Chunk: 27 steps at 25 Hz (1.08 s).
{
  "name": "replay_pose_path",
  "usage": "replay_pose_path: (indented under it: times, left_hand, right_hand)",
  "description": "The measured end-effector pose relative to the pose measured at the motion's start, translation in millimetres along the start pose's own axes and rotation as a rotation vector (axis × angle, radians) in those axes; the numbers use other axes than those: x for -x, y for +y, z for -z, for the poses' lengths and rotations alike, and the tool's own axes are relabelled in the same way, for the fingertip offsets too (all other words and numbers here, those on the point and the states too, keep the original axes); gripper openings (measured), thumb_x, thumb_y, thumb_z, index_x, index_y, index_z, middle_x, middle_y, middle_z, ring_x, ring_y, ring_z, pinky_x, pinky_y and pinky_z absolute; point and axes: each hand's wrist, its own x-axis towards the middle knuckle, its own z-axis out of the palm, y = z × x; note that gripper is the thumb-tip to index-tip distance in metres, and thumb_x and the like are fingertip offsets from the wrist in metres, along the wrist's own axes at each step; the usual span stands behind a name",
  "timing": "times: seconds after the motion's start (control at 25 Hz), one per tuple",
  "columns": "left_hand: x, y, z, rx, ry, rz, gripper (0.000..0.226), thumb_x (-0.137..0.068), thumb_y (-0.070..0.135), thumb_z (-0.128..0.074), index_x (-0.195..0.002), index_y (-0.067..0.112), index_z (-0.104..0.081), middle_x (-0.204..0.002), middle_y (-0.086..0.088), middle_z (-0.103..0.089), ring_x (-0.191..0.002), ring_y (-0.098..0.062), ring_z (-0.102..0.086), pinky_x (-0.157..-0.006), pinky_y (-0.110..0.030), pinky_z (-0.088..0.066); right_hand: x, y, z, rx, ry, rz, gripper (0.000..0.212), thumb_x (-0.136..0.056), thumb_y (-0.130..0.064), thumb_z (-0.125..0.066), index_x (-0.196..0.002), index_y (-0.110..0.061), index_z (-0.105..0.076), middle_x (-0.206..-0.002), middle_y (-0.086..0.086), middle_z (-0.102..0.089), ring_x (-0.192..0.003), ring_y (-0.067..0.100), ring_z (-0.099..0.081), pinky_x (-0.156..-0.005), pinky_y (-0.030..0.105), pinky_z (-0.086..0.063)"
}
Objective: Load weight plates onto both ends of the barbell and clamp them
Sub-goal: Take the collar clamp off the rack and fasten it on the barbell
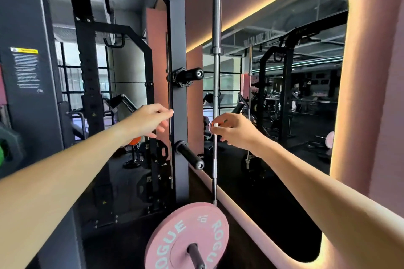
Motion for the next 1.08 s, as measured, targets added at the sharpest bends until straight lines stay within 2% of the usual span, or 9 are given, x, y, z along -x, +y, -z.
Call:
replay_pose_path:
  times: [0.16,0.36,0.48,0.56,0.64,0.76,0.88,0.96,1.08]
  left_hand:
    - [-32,-13,-5,-0.006,0.047,0.012,0.026,-0.101,0.044,-0.052,-0.110,0.024,-0.066,-0.106,-0.005,-0.071,-0.097,-0.021,-0.071,-0.086,-0.040,-0.059]
    - [-89,-36,-1,0.049,0.096,0.030,0.021,-0.101,0.046,-0.051,-0.107,0.030,-0.064,-0.108,-0.004,-0.071,-0.096,-0.020,-0.071,-0.082,-0.037,-0.058]
    - [-139,-47,1,0.094,0.136,0.004,0.024,-0.102,0.046,-0.049,-0.115,0.030,-0.062,-0.111,-0.002,-0.069,-0.097,-0.019,-0.070,-0.082,-0.037,-0.059]
    - [-177,-54,3,0.123,0.153,-0.013,0.020,-0.102,0.048,-0.048,-0.114,0.037,-0.059,-0.116,-0.001,-0.067,-0.098,-0.019,-0.069,-0.082,-0.039,-0.059]
    - [-211,-55,5,0.152,0.184,-0.027,0.018,-0.103,0.050,-0.045,-0.113,0.041,-0.056,-0.123,0.000,-0.064,-0.099,-0.018,-0.068,-0.080,-0.039,-0.059]
    - [-265,-49,7,0.208,0.228,-0.045,0.029,-0.105,0.051,-0.038,-0.129,0.041,-0.051,-0.143,0.002,-0.051,-0.109,-0.019,-0.062,-0.082,-0.040,-0.055]
    - [-306,-41,4,0.212,0.221,-0.048,0.044,-0.106,0.051,-0.032,-0.148,0.041,-0.040,-0.158,0.008,-0.036,-0.134,-0.026,-0.047,-0.087,-0.040,-0.051]
    - [-321,-37,-2,0.196,0.187,-0.042,0.046,-0.106,0.052,-0.031,-0.150,0.043,-0.036,-0.156,0.012,-0.036,-0.136,-0.025,-0.047,-0.090,-0.041,-0.050]
    - [-329,-33,-15,0.258,0.213,-0.040,0.044,-0.105,0.051,-0.035,-0.147,0.040,-0.042,-0.136,0.011,-0.048,-0.116,-0.025,-0.061,-0.094,-0.045,-0.054]
  right_hand:
    - [-37,22,-6,-0.049,-0.011,-0.004,0.023,-0.090,-0.031,-0.070,-0.112,-0.027,-0.069,-0.102,-0.003,-0.075,-0.087,0.016,-0.073,-0.076,0.029,-0.058]
    - [-97,39,-26,-0.171,-0.065,-0.023,0.022,-0.098,-0.025,-0.061,-0.118,-0.017,-0.064,-0.098,0.000,-0.068,-0.070,0.016,-0.066,-0.071,0.033,-0.057]
    - [-150,50,-36,-0.308,-0.059,-0.084,0.025,-0.101,-0.031,-0.057,-0.120,-0.016,-0.062,-0.101,0.006,-0.069,-0.070,0.019,-0.065,-0.065,0.031,-0.054]
    - [-188,55,-41,-0.379,-0.039,-0.121,0.032,-0.103,-0.039,-0.052,-0.125,-0.018,-0.060,-0.101,0.006,-0.072,-0.071,0.021,-0.067,-0.067,0.032,-0.056]
    - [-223,56,-43,-0.457,-0.036,-0.144,0.038,-0.104,-0.045,-0.043,-0.127,-0.020,-0.060,-0.106,0.008,-0.073,-0.077,0.025,-0.070,-0.078,0.040,-0.060]
    - [-277,57,-51,-0.615,-0.044,-0.151,0.045,-0.106,-0.051,-0.031,-0.135,-0.026,-0.055,-0.116,0.015,-0.071,-0.091,0.033,-0.070,-0.089,0.047,-0.056]
    - [-316,52,-63,-0.794,-0.073,-0.169,0.045,-0.104,-0.056,-0.030,-0.140,-0.038,-0.048,-0.130,0.015,-0.063,-0.108,0.038,-0.067,-0.083,0.044,-0.057]
    - [-333,48,-72,-0.859,-0.094,-0.163,0.042,-0.101,-0.057,-0.033,-0.138,-0.041,-0.044,-0.135,0.011,-0.057,-0.111,0.035,-0.064,-0.080,0.043,-0.057]
    - [-350,48,-81,-0.927,-0.126,-0.132,0.049,-0.100,-0.057,-0.033,-0.136,-0.029,-0.052,-0.128,0.007,-0.060,-0.118,0.033,-0.060,-0.094,0.049,-0.054]
